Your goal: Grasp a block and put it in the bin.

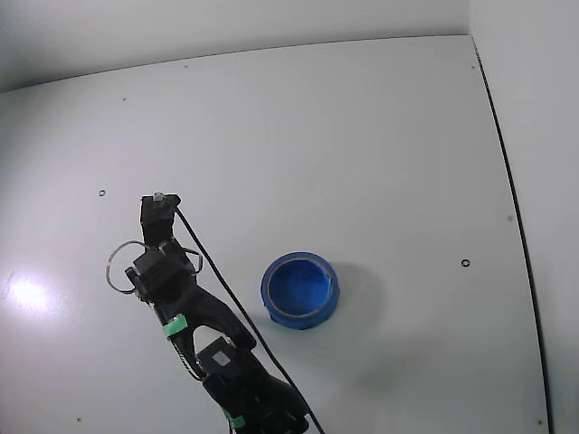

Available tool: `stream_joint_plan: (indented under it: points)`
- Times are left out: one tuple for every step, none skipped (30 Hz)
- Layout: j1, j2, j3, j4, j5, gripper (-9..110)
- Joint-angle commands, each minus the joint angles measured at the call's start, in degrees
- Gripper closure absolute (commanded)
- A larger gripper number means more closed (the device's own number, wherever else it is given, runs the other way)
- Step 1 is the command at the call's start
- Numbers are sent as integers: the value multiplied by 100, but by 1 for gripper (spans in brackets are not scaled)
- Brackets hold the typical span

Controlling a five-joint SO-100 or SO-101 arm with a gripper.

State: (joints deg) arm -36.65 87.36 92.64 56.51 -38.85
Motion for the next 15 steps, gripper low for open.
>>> stream_joint_plan:
  points:
    - [18, 167, -510, -422, -53, 74]
    - [18, 167, -510, -501, -53, 74]
    - [18, 167, -510, -562, -62, 74]
    - [18, 158, -501, -624, -62, 74]
    - [18, 158, -501, -668, -62, 74]
    - [26, 149, -501, -703, -70, 74]
    - [26, 149, -492, -721, -79, 74]
    - [26, 149, -492, -712, -88, 74]
    - [26, 149, -483, -686, -132, 74]
    - [26, 149, -483, -686, -211, 74]
    - [26, 149, -483, -677, -308, 74]
    - [26, 149, -483, -677, -396, 74]
    - [35, 149, -475, -668, -439, 74]
    - [35, 149, -448, -668, -492, 74]
    - [35, 149, -396, -668, -527, 74]
